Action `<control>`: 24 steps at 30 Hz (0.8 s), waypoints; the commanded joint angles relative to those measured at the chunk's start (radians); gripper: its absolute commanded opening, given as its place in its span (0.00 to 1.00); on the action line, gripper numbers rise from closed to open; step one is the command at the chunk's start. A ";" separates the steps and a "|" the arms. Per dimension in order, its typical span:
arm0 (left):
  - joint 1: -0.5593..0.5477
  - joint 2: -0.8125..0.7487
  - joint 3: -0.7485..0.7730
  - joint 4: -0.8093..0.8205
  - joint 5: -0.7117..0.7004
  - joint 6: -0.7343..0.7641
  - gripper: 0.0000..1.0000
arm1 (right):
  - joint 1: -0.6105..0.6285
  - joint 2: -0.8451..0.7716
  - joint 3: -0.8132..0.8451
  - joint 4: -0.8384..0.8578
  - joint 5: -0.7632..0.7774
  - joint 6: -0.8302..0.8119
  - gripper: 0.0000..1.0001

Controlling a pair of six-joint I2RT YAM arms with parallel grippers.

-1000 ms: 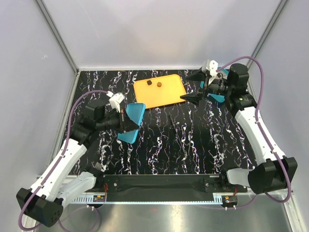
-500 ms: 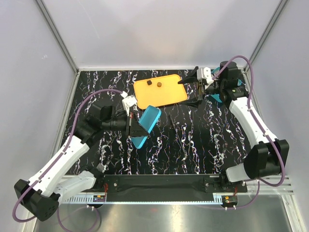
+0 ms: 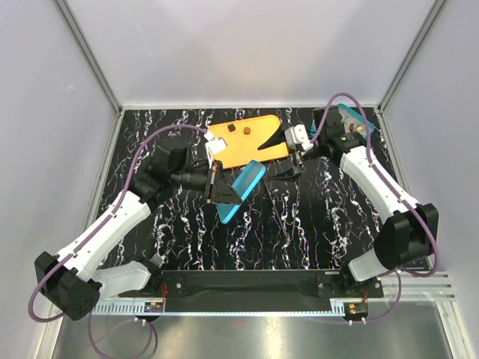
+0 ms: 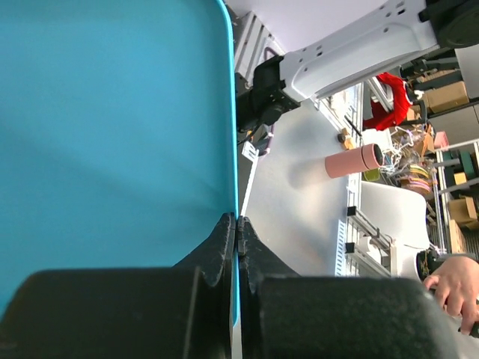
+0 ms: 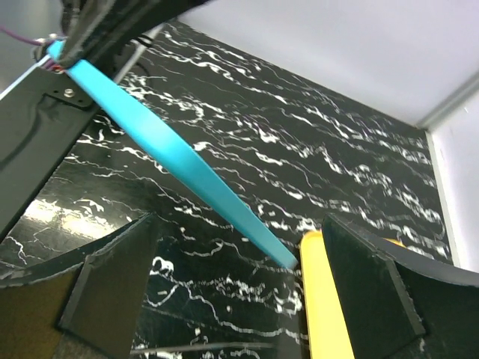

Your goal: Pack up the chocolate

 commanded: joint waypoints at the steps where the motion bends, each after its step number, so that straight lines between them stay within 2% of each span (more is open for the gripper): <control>1: -0.004 0.022 0.092 0.090 0.082 -0.003 0.00 | 0.043 -0.008 0.012 -0.044 0.003 -0.109 0.97; 5: -0.004 0.068 0.134 0.091 0.125 0.006 0.00 | 0.049 -0.005 -0.011 -0.016 -0.020 -0.108 0.95; 7: -0.004 0.096 0.155 0.090 0.171 0.017 0.00 | 0.051 0.008 0.008 -0.065 -0.038 -0.130 0.93; 8: -0.004 0.103 0.161 0.093 0.175 0.022 0.00 | 0.051 0.015 0.018 -0.092 -0.041 -0.167 0.80; 9: 0.001 0.110 0.175 0.093 0.175 0.023 0.00 | 0.051 0.032 0.042 -0.150 -0.047 -0.186 0.64; 11: 0.010 0.137 0.198 0.077 0.179 0.034 0.00 | 0.049 0.049 0.070 -0.218 -0.055 -0.241 0.44; 12: 0.022 0.143 0.216 0.077 0.182 0.033 0.00 | 0.049 0.064 0.094 -0.269 -0.058 -0.250 0.30; 15: 0.068 0.175 0.275 0.030 0.130 0.052 0.01 | 0.048 0.080 0.127 -0.307 -0.057 -0.267 0.13; 17: 0.097 0.192 0.296 0.022 0.081 0.037 0.14 | 0.042 0.077 0.125 -0.272 -0.070 -0.186 0.02; 19: 0.155 0.211 0.345 0.040 0.024 -0.022 0.26 | 0.037 0.071 0.110 -0.144 -0.098 -0.003 0.00; 21: 0.215 0.223 0.416 0.045 -0.078 -0.097 0.45 | 0.037 0.063 0.108 -0.063 -0.107 0.073 0.00; 23: 0.232 0.220 0.477 -0.008 -0.175 -0.110 0.51 | 0.039 0.051 0.104 0.054 -0.116 0.304 0.00; 24: 0.234 0.212 0.518 -0.025 -0.284 -0.121 0.53 | 0.040 0.028 0.084 0.220 -0.124 0.402 0.00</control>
